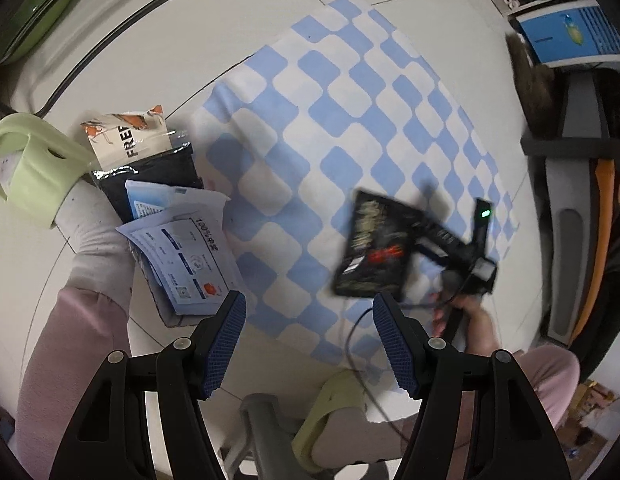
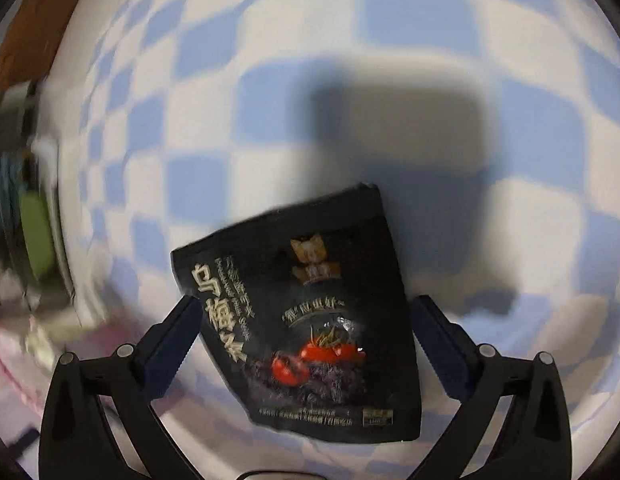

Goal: Organize objects
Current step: 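Lift the plum-strips bag and carry it toward the pink box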

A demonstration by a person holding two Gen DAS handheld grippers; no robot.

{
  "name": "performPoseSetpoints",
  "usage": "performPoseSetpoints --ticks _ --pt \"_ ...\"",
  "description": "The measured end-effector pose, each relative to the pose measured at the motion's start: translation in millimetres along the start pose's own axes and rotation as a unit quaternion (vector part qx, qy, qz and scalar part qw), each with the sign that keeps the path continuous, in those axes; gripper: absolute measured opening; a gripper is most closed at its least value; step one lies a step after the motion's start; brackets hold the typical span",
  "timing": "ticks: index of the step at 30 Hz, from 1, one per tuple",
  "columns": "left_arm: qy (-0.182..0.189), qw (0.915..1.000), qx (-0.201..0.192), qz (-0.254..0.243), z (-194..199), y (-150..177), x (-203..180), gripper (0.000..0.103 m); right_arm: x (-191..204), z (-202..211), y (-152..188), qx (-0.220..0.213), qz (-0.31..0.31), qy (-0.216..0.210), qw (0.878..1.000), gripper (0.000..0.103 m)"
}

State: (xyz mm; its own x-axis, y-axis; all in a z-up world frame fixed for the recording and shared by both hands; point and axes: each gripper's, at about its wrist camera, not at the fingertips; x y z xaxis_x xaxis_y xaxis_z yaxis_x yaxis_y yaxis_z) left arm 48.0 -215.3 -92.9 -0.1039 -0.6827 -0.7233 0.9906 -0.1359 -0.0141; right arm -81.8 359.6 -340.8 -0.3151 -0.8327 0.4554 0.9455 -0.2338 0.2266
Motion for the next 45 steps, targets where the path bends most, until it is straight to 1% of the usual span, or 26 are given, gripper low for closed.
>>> performPoseSetpoints --ticks 2,4,6,7,9,10,12,15,17,18,19,22,23,24,26,27,29,30,31,32,34,36,39,42,44,45 --pt "0.014 0.9998 -0.007 -0.014 5.9 -2.1 0.1 0.065 17.4 -20.4 18.3 0.052 0.018 -0.068 0.996 0.103" --pt "0.023 0.9995 -0.014 -0.013 9.8 -3.3 2.0 0.065 40.0 -41.3 44.8 0.111 0.043 -0.150 0.981 0.102" --pt "0.032 0.9993 -0.017 -0.007 10.9 -2.7 6.4 0.065 48.3 -45.5 59.7 0.116 0.057 -0.174 0.976 0.102" --pt "0.033 0.9993 -0.016 -0.005 10.3 -1.5 9.1 0.065 47.5 -46.1 64.0 0.114 0.061 -0.160 0.979 0.102" --pt "0.030 0.9995 -0.013 -0.001 8.2 0.8 15.3 0.065 47.8 -61.4 65.0 0.110 0.084 -0.088 0.986 0.088" --pt "0.027 0.9995 -0.013 0.000 8.0 0.9 18.0 0.065 48.6 -72.4 63.1 0.116 0.095 -0.071 0.986 0.085" --pt "0.025 0.9995 -0.017 0.009 9.9 1.5 25.7 0.065 46.5 -73.9 67.4 0.117 0.114 -0.072 0.984 0.069" --pt "0.037 0.9987 -0.023 0.028 14.3 0.7 31.0 0.065 54.9 -74.3 76.7 0.122 0.157 -0.069 0.978 0.061" --pt "0.051 0.9977 -0.027 0.034 17.5 -0.5 35.0 0.065 59.8 -79.4 80.8 0.133 0.159 -0.102 0.973 0.021" --pt "0.053 0.9975 -0.029 0.036 19.0 -0.6 36.1 0.065 54.2 -81.9 84.1 0.166 0.136 -0.169 0.962 0.017" --pt "0.054 0.9973 -0.032 0.038 19.8 -0.2 38.0 0.065 52.9 -83.1 86.2 0.184 0.123 -0.210 0.952 0.017" --pt "0.065 0.9959 -0.036 0.053 21.9 -0.9 45.6 0.065 59.6 -77.1 93.0 0.194 0.120 -0.286 0.931 0.019" --pt "0.070 0.9953 -0.036 0.056 21.9 -1.5 47.8 0.065 59.3 -74.3 91.5 0.191 0.122 -0.290 0.930 0.021" --pt "0.073 0.9950 -0.036 0.057 21.3 -1.2 49.3 0.065 60.9 -73.2 91.8 0.186 0.133 -0.277 0.933 0.022" --pt "0.074 0.9947 -0.041 0.059 22.3 -0.8 53.3 0.065 61.5 -64.9 91.8 0.166 0.169 -0.209 0.949 0.034" --pt "0.074 0.9946 -0.042 0.060 22.2 0.2 55.4 0.065 56.0 -59.5 86.4 0.134 0.183 -0.155 0.962 0.039" --pt "0.077 0.9938 -0.043 0.067 20.8 1.8 58.9 0.065 42.9 -51.2 76.5 0.094 0.170 -0.107 0.975 0.071" --pt "0.079 0.9935 -0.042 0.071 20.3 1.2 59.9 0.065 29.1 -45.6 70.4 0.077 0.149 -0.091 0.982 0.079" --pt "0.081 0.9932 -0.041 0.073 19.8 0.3 61.0 0.065 17.5 -43.7 65.7 0.071 0.127 -0.076 0.986 0.093" --pt "0.082 0.9930 -0.041 0.075 19.8 -0.7 61.0 0.065 2.6 -39.3 62.1 0.069 0.103 -0.069 0.990 0.099" --pt "0.082 0.9930 -0.044 0.073 21.0 -4.6 59.5 0.065 -18.3 -39.2 58.4 0.074 0.071 -0.045 0.994 0.099" --pt "0.086 0.9927 -0.049 0.068 22.9 -5.8 56.4 0.065 -25.3 -37.0 60.0 0.070 0.060 -0.074 0.993 0.099" --pt "0.089 0.9923 -0.051 0.069 22.1 -4.4 56.4 0.065 -19.9 -47.5 63.0 0.098 0.062 -0.142 0.983 0.099" --pt "0.091 0.9915 -0.049 0.079 19.8 -4.1 58.8 0.065 21.9 -62.1 78.5 0.116 0.101 -0.133 0.979 0.101" --pt "0.097 0.9905 -0.047 0.086 19.1 -5.1 61.3 0.065 42.5 -77.0 90.1 0.154 0.118 -0.169 0.966 0.090" --pt "0.099 0.9900 -0.048 0.088 19.8 -6.1 62.9 0.065 45.3 -82.1 95.7 0.171 0.122 -0.190 0.959 0.090"
Point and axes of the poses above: each gripper's, at about its wrist camera, not at the fingertips, and z roughly against the way its jaws point, x to its left, y to its underside, and after that the axes turned 2 degrees about z, right-handed
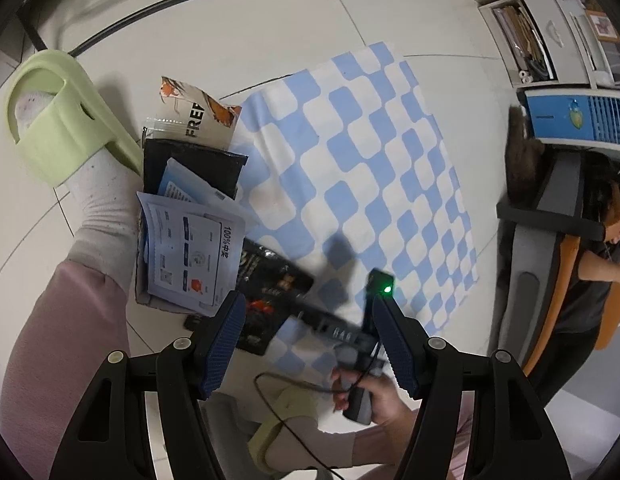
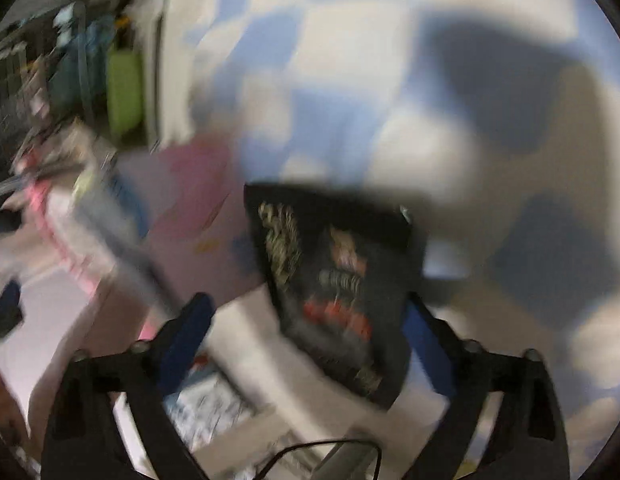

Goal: Organize objects
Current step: 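Insert the plum-strips bag into the pink box and open the right gripper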

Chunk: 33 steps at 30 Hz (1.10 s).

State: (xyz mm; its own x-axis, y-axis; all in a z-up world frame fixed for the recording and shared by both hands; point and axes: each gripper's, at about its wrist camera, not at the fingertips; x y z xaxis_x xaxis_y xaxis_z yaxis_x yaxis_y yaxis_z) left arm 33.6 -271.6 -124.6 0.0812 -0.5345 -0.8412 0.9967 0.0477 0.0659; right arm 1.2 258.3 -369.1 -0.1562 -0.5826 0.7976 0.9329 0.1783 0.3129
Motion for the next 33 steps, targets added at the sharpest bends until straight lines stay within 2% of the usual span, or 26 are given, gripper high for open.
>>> performPoseSetpoints --ticks 3,4,5,6,7,8,9,10,12,15,16,18,22,24,25,26,30,32,33 --pt "0.013 0.9997 -0.015 0.017 5.4 -3.4 3.4 0.065 -4.2 -24.7 7.1 0.057 -0.023 -0.087 0.994 0.091" --pt "0.019 0.9993 -0.022 0.023 7.9 -5.4 4.3 0.065 -3.8 -32.5 9.6 0.070 -0.019 -0.083 0.994 0.090" --pt "0.022 0.9991 -0.026 0.026 8.2 -6.7 4.0 0.065 0.4 -41.1 10.1 0.075 -0.010 -0.064 0.995 0.086" --pt "0.023 0.9990 -0.028 0.026 7.5 -6.2 4.3 0.065 6.3 -53.0 9.7 0.086 0.008 -0.022 0.996 0.075" --pt "0.024 0.9990 -0.029 0.025 8.3 -6.3 4.3 0.065 10.0 -55.9 12.7 0.086 0.028 0.010 0.996 0.028" --pt "0.026 0.9990 -0.029 0.023 9.1 -5.8 4.6 0.065 15.0 -57.0 16.5 0.082 0.052 0.055 0.994 0.005" --pt "0.029 0.9988 -0.033 0.024 11.3 -4.6 6.3 0.065 18.8 -54.9 21.3 0.068 0.065 0.101 0.990 0.003" --pt "0.032 0.9985 -0.036 0.025 13.8 -4.8 7.9 0.065 19.7 -49.8 25.2 0.051 0.058 0.116 0.990 0.003" --pt "0.039 0.9970 -0.057 0.034 22.9 -5.4 14.6 0.065 18.2 -28.4 32.9 0.004 0.011 0.111 0.994 0.003" --pt "0.036 0.9924 -0.104 0.055 42.9 -4.6 30.0 0.065 21.5 15.4 43.7 -0.062 -0.047 0.040 0.996 0.003" --pt "0.042 0.9884 -0.127 0.071 49.7 -5.1 35.6 0.065 25.6 28.4 45.8 -0.075 -0.055 0.021 0.995 0.003" --pt "0.059 0.9829 -0.150 0.090 62.0 -1.4 50.1 0.065 44.0 58.8 50.7 -0.102 -0.049 -0.046 0.993 0.003" --pt "0.104 0.9702 -0.173 0.134 72.3 7.2 78.0 0.065 88.6 93.8 64.0 -0.121 -0.008 -0.124 0.985 0.003" --pt "0.120 0.9644 -0.180 0.152 73.8 10.9 88.8 0.065 111.1 94.7 68.7 -0.128 -0.012 -0.175 0.976 0.003" --pt "0.128 0.9617 -0.184 0.158 75.6 12.6 94.5 0.065 116.0 90.2 91.2 -0.131 -0.017 -0.196 0.972 0.003" --pt "0.132 0.9599 -0.187 0.161 76.8 13.6 99.1 0.065 124.0 85.4 91.6 -0.129 -0.022 -0.213 0.968 0.003" --pt "0.136 0.9523 -0.210 0.175 86.3 16.3 115.5 0.065 160.3 85.0 83.0 -0.138 -0.007 -0.233 0.963 0.003" --pt "0.146 0.9466 -0.217 0.189 86.9 19.9 122.5 0.065 174.9 83.8 80.1 -0.158 -0.005 -0.253 0.954 0.004" --pt "0.155 0.9436 -0.217 0.197 86.9 20.6 125.9 0.065 181.5 80.8 76.7 -0.169 -0.001 -0.243 0.955 0.004"
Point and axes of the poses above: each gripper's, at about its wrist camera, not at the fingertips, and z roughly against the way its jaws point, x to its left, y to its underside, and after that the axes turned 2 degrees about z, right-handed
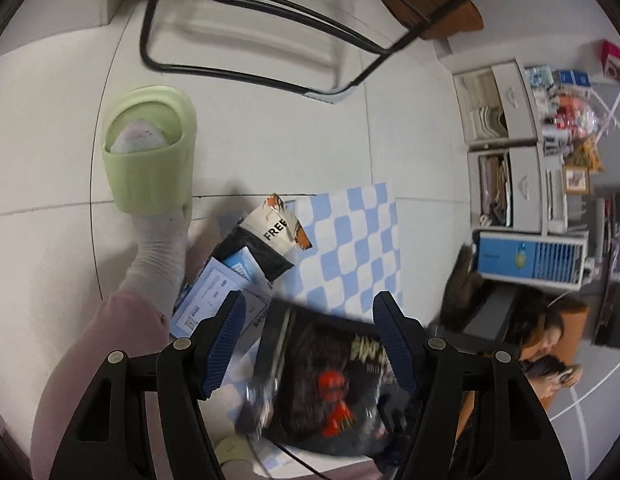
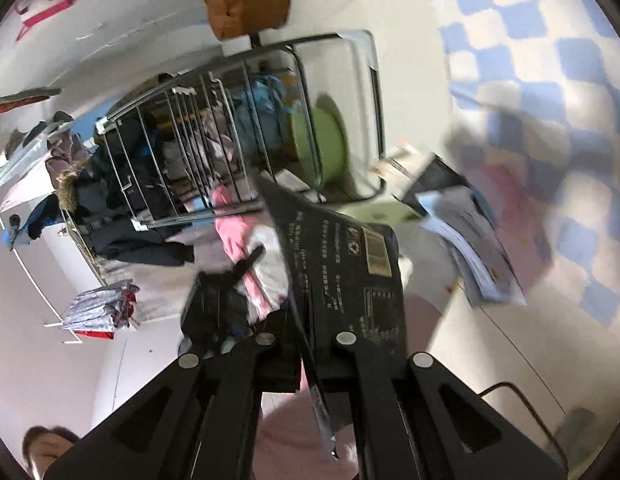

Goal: Organize objects
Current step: 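Insert the plum-strips bag into the pink box and open the right gripper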

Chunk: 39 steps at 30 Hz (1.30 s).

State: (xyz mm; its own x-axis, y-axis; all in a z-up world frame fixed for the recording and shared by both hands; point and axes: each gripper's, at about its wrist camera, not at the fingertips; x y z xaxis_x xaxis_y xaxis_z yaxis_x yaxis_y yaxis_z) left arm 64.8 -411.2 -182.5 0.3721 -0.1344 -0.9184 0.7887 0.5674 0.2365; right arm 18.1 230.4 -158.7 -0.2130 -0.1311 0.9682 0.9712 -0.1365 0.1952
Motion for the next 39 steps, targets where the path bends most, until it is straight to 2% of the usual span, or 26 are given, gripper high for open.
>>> performPoseSetpoints --ticks 2,3,4,5,6,8,10,11,12,13,14,15,16,17,22,24,25,26,27,28,29,31,35,37,39 --pt "0.013 0.9999 0.001 0.010 -0.6 -1.7 1.5 0.065 3.9 -13.9 -3.5 -0.007 0.020 0.032 0.999 0.004" --pt "0.017 0.9998 0.001 0.010 -0.2 -2.8 1.3 0.065 4.7 -25.5 -5.3 -0.009 0.052 0.090 0.995 0.006" --pt "0.019 0.9997 -0.004 0.011 1.8 -4.0 1.9 0.065 11.1 -36.6 -6.3 -0.017 0.083 0.154 0.984 0.007" --pt "0.019 0.9997 -0.014 0.010 4.2 -4.7 1.4 0.065 16.3 -49.7 -3.8 -0.026 0.123 0.235 0.964 0.007" --pt "0.017 0.9996 -0.018 0.010 3.6 -5.1 1.6 0.065 16.6 -64.7 -0.2 -0.036 0.170 0.312 0.934 0.007" --pt "0.015 0.9995 -0.024 0.011 3.1 -4.4 1.2 0.065 5.3 -98.6 8.0 -0.016 0.221 0.387 0.895 0.008" --pt "0.016 0.9996 -0.019 0.015 -0.7 -1.2 1.9 0.065 -7.9 -139.1 22.3 0.031 0.263 0.430 0.863 0.008" --pt "0.014 0.9997 -0.014 0.015 -3.3 0.2 2.1 0.065 -13.5 -159.8 32.6 0.058 0.300 0.454 0.837 0.008" --pt "0.012 0.9997 -0.011 0.016 -3.3 0.2 2.1 0.065 -20.2 -183.9 46.5 0.091 0.349 0.491 0.793 0.011" --pt "0.009 0.9997 -0.006 0.020 -6.3 1.1 3.3 0.065 -25.6 -200.2 56.2 0.113 0.381 0.515 0.759 0.013" --pt "0.008 0.9997 -0.004 0.024 -6.7 0.6 3.5 0.065 -36.1 -215.6 66.7 0.136 0.416 0.541 0.718 0.012" --pt "0.008 0.9996 -0.003 0.028 -6.6 -0.2 3.8 0.065 -43.6 -222.7 72.4 0.150 0.436 0.551 0.695 0.011" --pt "0.008 0.9994 -0.005 0.034 -6.2 -0.6 4.2 0.065 -49.5 -226.0 74.8 0.159 0.443 0.556 0.685 0.009" --pt "0.007 0.9992 -0.008 0.038 -5.0 -0.8 4.9 0.065 -56.1 -227.9 74.1 0.173 0.440 0.560 0.680 0.008" --pt "-0.015 0.9994 -0.013 0.029 -7.2 -0.5 -2.0 0.065 -74.0 -234.4 61.7 0.246 0.390 0.552 0.695 0.008" --pt "-0.035 0.9991 -0.015 0.016 -8.7 2.4 -6.7 0.065 -78.1 -235.5 59.6 0.281 0.357 0.548 0.702 0.013" --pt "-0.056 0.9983 -0.018 0.002 -10.5 5.7 -11.1 0.065 -74.3 -232.5 59.3 0.289 0.346 0.538 0.713 0.025" --pt "-0.073 0.9971 -0.020 -0.010 -11.6 8.7 -16.6 0.065 -66.6 -226.5 59.8 0.288 0.342 0.523 0.726 0.047" --pt "-0.089 0.9955 -0.025 -0.023 -11.8 11.7 -22.1 0.065 -55.9 -218.2 61.0 0.277 0.346 0.506 0.740 0.062" --pt "-0.104 0.9934 -0.033 -0.037 -11.7 16.0 -29.2 0.065 -46.8 -211.1 61.9 0.266 0.351 0.493 0.750 0.081" --pt "-0.110 0.9920 -0.041 -0.048 -10.6 19.5 -35.6 0.065 -30.3 -197.6 63.5 0.239 0.364 0.482 0.760 0.089" --pt "-0.114 0.9901 -0.056 -0.060 -7.6 26.9 -44.8 0.065 -6.3 -174.2 64.4 0.205 0.377 0.471 0.771 0.095" --pt "-0.123 0.9856 -0.085 -0.079 -1.0 46.7 -56.2 0.065 27.9 -128.6 62.0 0.155 0.382 0.448 0.793 0.095" --pt "-0.132 0.9817 -0.099 -0.096 1.7 59.5 -64.2 0.065 44.3 -104.1 59.4 0.122 0.386 0.442 0.801 0.096" --pt "-0.138 0.9778 -0.116 -0.107 0.2 74.1 -67.5 0.065 60.0 -80.7 54.3 0.085 0.390 0.445 0.802 0.099"
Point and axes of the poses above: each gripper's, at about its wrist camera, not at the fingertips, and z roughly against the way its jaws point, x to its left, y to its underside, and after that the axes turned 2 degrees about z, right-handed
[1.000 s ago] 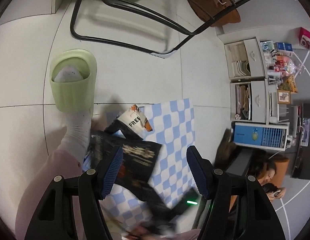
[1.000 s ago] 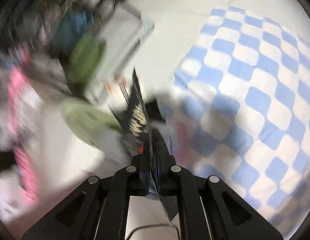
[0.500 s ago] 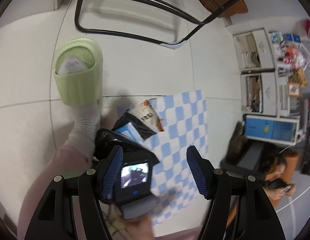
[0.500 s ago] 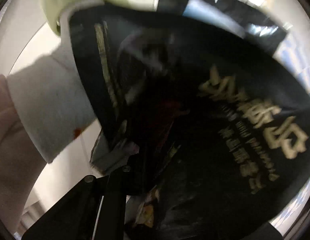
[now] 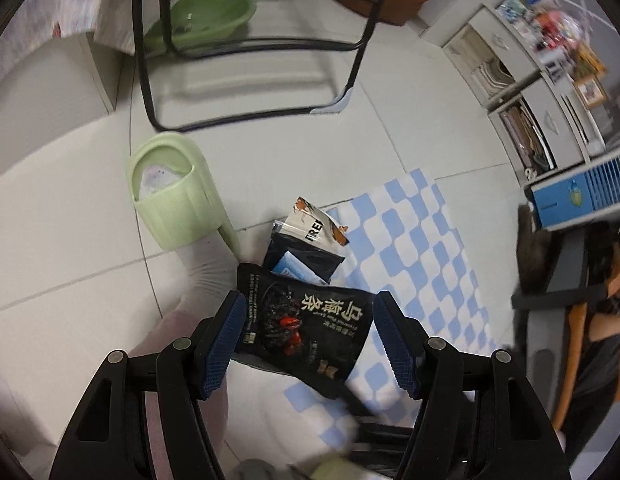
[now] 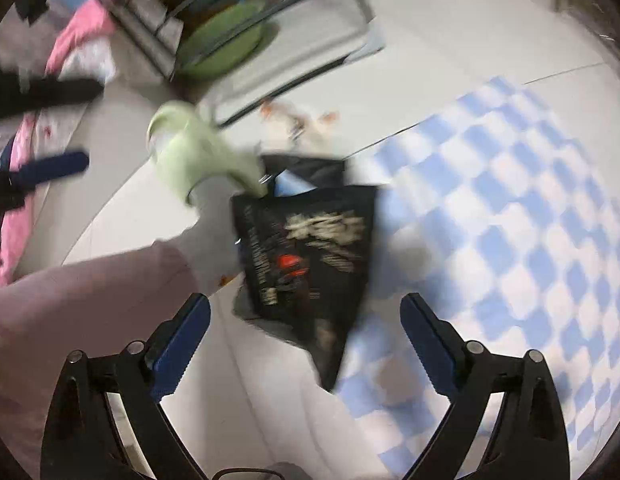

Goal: Organize objects

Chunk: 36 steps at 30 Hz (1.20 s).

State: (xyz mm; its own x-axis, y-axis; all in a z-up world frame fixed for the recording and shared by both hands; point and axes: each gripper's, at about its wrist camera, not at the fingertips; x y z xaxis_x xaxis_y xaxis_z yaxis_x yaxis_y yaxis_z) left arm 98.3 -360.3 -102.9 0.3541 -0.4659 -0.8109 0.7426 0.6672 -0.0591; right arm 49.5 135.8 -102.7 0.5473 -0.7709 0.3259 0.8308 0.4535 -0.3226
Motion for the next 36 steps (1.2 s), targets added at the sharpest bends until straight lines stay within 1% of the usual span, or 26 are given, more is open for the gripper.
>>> performPoseSetpoints --ticks 2,4,6,7,10,11,12,13,14,16,17,19,21,22,23,24,25,26,27,28,30,31,34,36 --pt "-0.011 0.9998 -0.018 -0.004 3.8 17.7 -1.4 0.065 -11.6 21.7 5.0 -0.031 -0.004 0.016 0.999 0.102" --pt "-0.025 0.9994 -0.026 -0.003 5.9 34.5 -0.8 0.065 -25.1 30.5 18.4 -0.054 -0.009 0.025 0.998 0.102" --pt "-0.036 0.9986 -0.036 -0.012 8.9 46.1 -5.8 0.065 -29.9 36.5 21.3 -0.061 -0.030 0.020 0.997 0.102" --pt "-0.048 0.9975 -0.046 -0.024 11.5 52.9 -10.3 0.065 -36.5 35.6 21.2 -0.064 -0.040 0.011 0.997 0.102" --pt "-0.098 0.9891 -0.075 -0.080 18.4 80.4 -31.0 0.065 -38.6 45.6 25.4 -0.080 -0.063 0.004 0.995 0.102" --pt "-0.105 0.9862 -0.080 -0.101 18.8 97.8 -34.5 0.065 -37.1 44.0 29.3 -0.081 -0.067 0.000 0.994 0.102" --pt "-0.107 0.9854 -0.077 -0.108 16.6 109.2 -37.5 0.065 -36.3 44.9 31.5 -0.079 -0.068 -0.006 0.995 0.102" --pt "-0.111 0.9858 -0.066 -0.108 13.1 121.6 -38.3 0.065 -34.2 45.2 33.3 -0.076 -0.064 -0.007 0.995 0.102" --pt "-0.114 0.9874 -0.047 -0.100 7.7 131.8 -38.3 0.065 -31.8 46.7 34.9 -0.074 -0.057 -0.003 0.996 0.102" --pt "-0.113 0.9899 -0.020 -0.083 -0.2 137.6 -44.8 0.065 -27.6 46.4 37.4 -0.072 -0.050 0.004 0.996 0.102" --pt "-0.121 0.9893 -0.021 -0.079 0.7 136.2 -49.3 0.065 -26.1 47.6 38.7 -0.075 -0.046 0.003 0.996 0.102" --pt "-0.134 0.9872 -0.053 -0.069 12.2 133.0 -60.5 0.065 -24.2 51.9 42.0 -0.087 -0.047 -0.001 0.995 0.102" --pt "-0.126 0.9854 -0.090 -0.071 22.6 136.1 -65.1 0.065 -24.9 50.5 43.5 -0.088 -0.054 -0.020 0.994 0.102" --pt "-0.126 0.9841 -0.100 -0.075 24.1 139.3 -63.8 0.065 -25.5 50.5 44.0 -0.088 -0.057 -0.029 0.994 0.103" --pt "-0.136 0.9819 -0.106 -0.078 24.0 146.6 -61.9 0.065 -26.1 50.1 44.6 -0.088 -0.060 -0.037 0.994 0.103" --pt "-0.150 0.9824 -0.092 -0.062 20.9 151.2 -58.3 0.065 -26.5 49.3 45.0 -0.088 -0.062 -0.043 0.993 0.103" --pt "-0.144 0.9851 -0.081 -0.047 19.9 154.0 -55.9 0.065 -27.3 48.1 45.1 -0.088 -0.065 -0.046 0.993 0.103" --pt "-0.107 0.9906 -0.078 -0.034 19.6 157.4 -55.0 0.065 -28.3 47.0 44.6 -0.089 -0.070 -0.053 0.992 0.103" --pt "-0.091 0.9918 -0.083 -0.033 20.0 157.8 -55.8 0.065 -30.2 45.4 44.4 -0.091 -0.076 -0.067 0.991 0.103" --pt "-0.087 0.9916 -0.090 -0.034 20.4 158.7 -57.1 0.065 -32.1 44.2 44.5 -0.090 -0.082 -0.078 0.989 0.103" --pt "-0.111 0.9874 -0.101 -0.050 22.4 163.2 -65.1 0.065 -35.8 36.7 44.2 -0.079 -0.094 -0.085 0.989 0.103" --pt "-0.117 0.9845 -0.115 -0.060 25.6 166.9 -70.2 0.065 -37.3 32.8 44.3 -0.072 -0.097 -0.085 0.989 0.103" --pt "-0.102 0.9835 -0.131 -0.070 27.9 170.1 -79.8 0.065 -46.3 18.2 47.0 -0.038 -0.124 -0.094 0.987 0.103" --pt "-0.104 0.9826 -0.137 -0.071 26.1 171.4 -79.2 0.065 -51.7 13.4 50.7 -0.029 -0.139 -0.097 0.985 0.103"
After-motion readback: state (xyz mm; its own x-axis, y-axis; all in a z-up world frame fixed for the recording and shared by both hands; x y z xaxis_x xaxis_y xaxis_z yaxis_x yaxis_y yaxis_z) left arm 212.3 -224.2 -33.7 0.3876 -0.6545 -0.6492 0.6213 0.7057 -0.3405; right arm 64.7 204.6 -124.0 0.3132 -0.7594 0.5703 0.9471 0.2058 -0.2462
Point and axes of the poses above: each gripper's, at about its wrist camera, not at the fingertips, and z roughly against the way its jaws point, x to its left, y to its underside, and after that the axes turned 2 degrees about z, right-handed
